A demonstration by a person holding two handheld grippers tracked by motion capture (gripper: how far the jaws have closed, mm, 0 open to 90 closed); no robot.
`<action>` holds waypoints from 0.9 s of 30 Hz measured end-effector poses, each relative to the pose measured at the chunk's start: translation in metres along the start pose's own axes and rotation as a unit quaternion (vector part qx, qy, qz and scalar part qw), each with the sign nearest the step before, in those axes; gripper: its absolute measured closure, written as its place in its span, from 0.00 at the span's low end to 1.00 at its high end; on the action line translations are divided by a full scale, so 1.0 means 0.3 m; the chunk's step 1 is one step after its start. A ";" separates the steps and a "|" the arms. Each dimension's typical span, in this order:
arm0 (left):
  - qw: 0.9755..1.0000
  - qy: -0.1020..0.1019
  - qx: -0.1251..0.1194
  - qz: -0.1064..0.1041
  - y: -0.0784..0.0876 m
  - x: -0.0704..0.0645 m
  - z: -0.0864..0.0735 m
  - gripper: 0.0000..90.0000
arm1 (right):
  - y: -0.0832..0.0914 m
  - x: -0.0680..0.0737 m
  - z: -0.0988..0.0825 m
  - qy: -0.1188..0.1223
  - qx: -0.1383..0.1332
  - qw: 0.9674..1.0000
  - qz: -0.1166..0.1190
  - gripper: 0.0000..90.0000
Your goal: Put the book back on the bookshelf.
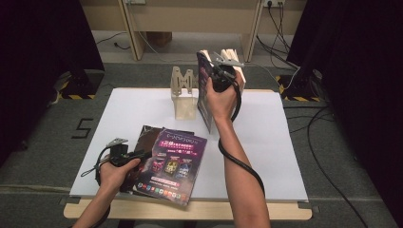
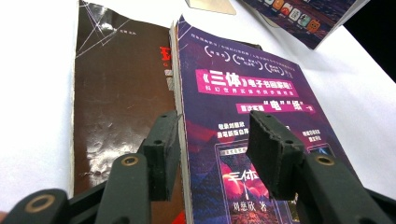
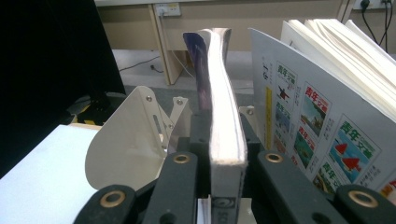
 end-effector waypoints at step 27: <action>1.000 0.000 0.002 -0.002 -0.001 -0.007 0.000 0.58 | 0.045 -0.029 -0.066 0.008 0.111 0.994 -0.016 0.91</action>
Point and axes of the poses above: each handheld gripper's, and its own axes: y roughly backward along the jaws, z roughly out of its top, x roughly to its left, the point moved 10 cm from there along -y, roughly forward along the jaws, and after that the axes turned 6 degrees about -x, right-handed, at the moved point
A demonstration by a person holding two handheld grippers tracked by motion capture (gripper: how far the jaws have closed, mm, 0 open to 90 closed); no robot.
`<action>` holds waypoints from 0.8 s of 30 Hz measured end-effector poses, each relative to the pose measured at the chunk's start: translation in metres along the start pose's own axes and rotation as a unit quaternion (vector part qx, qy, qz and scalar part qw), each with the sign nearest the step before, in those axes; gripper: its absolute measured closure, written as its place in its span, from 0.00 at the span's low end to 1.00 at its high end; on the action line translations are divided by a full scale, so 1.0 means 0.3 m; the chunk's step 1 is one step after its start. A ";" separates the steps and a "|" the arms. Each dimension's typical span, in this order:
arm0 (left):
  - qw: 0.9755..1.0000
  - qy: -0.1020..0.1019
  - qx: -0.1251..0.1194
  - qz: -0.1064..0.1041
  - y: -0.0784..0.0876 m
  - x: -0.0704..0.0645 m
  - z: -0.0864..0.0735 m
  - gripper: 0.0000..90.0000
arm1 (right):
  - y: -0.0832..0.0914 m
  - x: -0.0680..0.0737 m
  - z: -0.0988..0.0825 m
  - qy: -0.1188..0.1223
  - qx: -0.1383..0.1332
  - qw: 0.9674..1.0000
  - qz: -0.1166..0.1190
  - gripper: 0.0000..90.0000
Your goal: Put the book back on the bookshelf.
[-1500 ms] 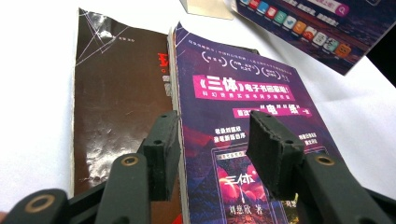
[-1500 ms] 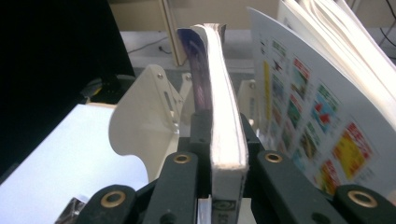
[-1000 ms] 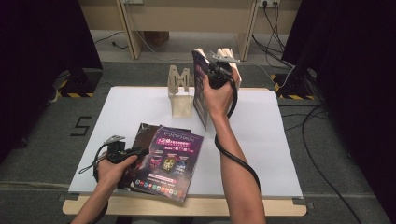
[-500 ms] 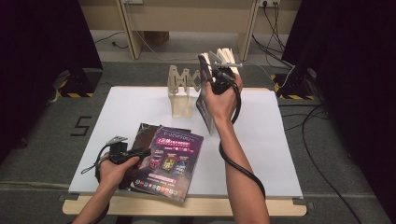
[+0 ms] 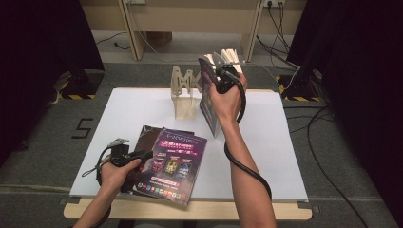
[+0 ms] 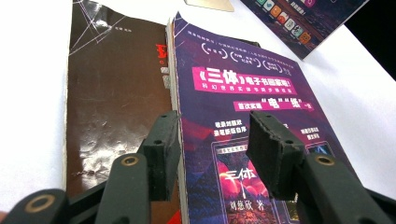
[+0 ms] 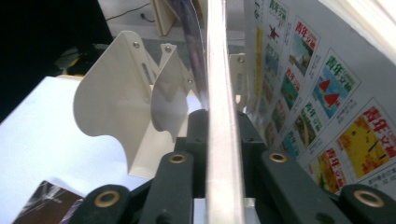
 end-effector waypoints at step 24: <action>1.000 0.002 -0.004 0.001 0.008 0.009 0.006 0.59 | -0.022 0.020 0.045 -0.019 -0.060 0.998 0.024 0.92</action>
Point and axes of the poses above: each handheld gripper's, and its own axes: y roughly backward along the jaws, z roughly out of its top, x roughly to its left, the point moved 10 cm from there along -y, roughly forward along the jaws, and after that the axes turned 6 degrees about -x, right-handed, at the moved point
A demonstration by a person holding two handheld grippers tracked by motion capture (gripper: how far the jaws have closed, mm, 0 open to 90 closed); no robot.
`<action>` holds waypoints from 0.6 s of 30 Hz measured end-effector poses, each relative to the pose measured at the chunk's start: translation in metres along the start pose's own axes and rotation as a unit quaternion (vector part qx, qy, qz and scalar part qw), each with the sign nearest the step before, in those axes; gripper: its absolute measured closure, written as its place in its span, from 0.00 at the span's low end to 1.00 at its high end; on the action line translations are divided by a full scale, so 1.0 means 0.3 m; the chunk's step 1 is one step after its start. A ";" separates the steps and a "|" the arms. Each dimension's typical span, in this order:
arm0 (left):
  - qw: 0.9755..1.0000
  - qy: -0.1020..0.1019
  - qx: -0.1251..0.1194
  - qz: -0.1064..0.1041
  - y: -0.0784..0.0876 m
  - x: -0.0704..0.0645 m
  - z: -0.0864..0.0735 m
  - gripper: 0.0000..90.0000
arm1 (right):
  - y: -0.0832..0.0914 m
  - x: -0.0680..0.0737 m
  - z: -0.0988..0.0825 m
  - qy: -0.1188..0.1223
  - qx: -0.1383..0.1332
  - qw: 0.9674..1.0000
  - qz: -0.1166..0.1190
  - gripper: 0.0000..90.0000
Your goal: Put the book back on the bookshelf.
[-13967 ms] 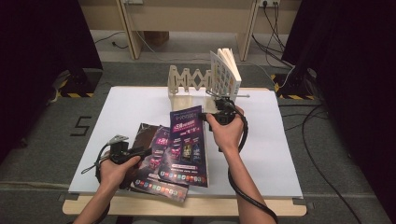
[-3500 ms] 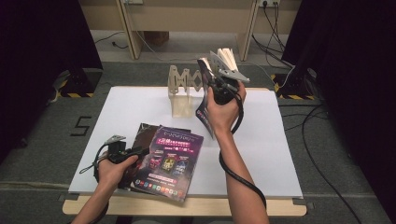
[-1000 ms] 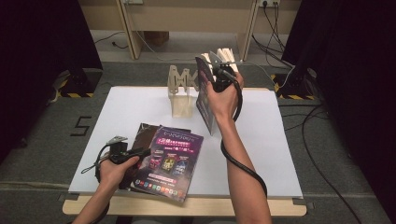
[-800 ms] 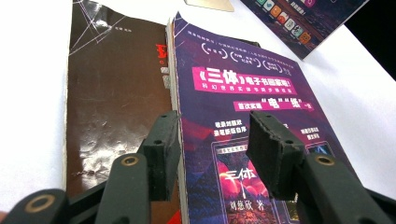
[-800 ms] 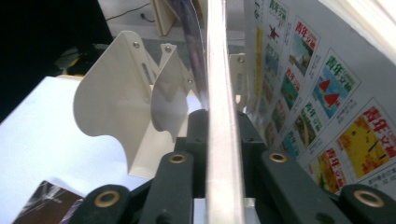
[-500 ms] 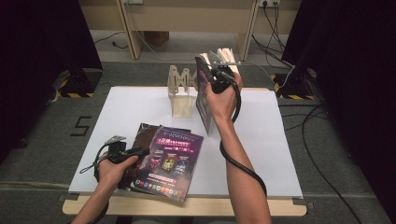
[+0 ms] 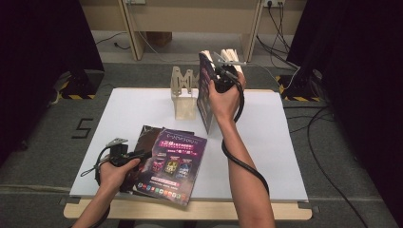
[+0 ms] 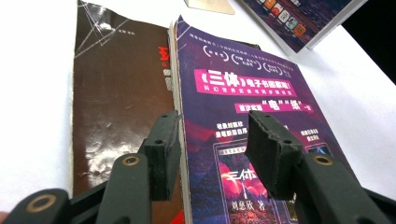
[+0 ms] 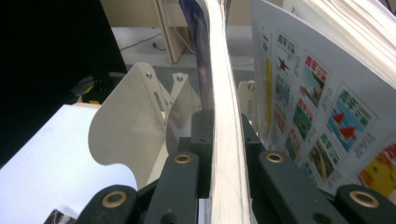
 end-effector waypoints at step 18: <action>1.000 -0.002 0.001 -0.002 0.000 0.003 -0.002 0.59 | -0.085 0.007 0.011 0.002 -0.020 1.000 -0.015 0.92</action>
Point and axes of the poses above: each handheld gripper's, and its own axes: y roughly backward along the jaws, z roughly out of its top, x roughly to its left, the point moved 10 cm from there along -y, roughly forward along the jaws, and after that the axes turned 6 degrees about -x, right-handed, at the moved point
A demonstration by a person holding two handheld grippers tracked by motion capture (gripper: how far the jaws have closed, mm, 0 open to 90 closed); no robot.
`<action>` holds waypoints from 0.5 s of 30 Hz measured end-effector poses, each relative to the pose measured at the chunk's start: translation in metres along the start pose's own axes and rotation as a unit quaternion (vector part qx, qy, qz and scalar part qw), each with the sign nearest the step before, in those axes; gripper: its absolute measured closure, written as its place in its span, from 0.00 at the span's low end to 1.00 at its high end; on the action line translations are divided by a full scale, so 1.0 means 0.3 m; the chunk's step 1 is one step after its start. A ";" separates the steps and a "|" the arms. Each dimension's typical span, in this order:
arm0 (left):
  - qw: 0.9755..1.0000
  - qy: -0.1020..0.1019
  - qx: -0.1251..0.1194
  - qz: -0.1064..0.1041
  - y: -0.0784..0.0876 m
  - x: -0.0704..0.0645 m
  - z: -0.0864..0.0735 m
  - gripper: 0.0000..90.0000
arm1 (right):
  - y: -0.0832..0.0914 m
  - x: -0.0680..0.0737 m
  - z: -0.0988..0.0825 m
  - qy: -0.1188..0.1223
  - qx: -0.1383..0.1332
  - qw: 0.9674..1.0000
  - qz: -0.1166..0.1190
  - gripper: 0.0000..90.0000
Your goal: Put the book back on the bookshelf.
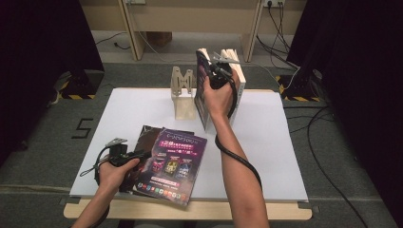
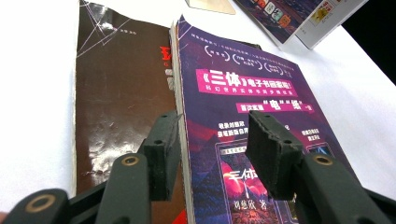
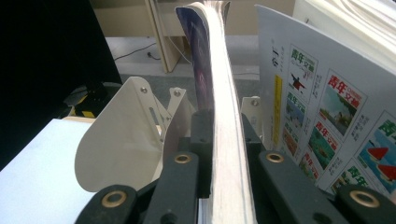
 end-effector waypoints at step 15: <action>1.000 0.000 0.002 0.000 -0.001 -0.008 -0.002 0.59 | 0.066 -0.022 -0.001 0.003 0.016 1.000 -0.008 0.81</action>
Point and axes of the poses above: each handheld gripper's, and its own axes: y roughly backward along the jaws, z roughly out of its top, x roughly to its left, the point moved 10 cm from there along -y, roughly forward along the jaws, and after that the axes turned 6 degrees about -x, right-handed, at the moved point
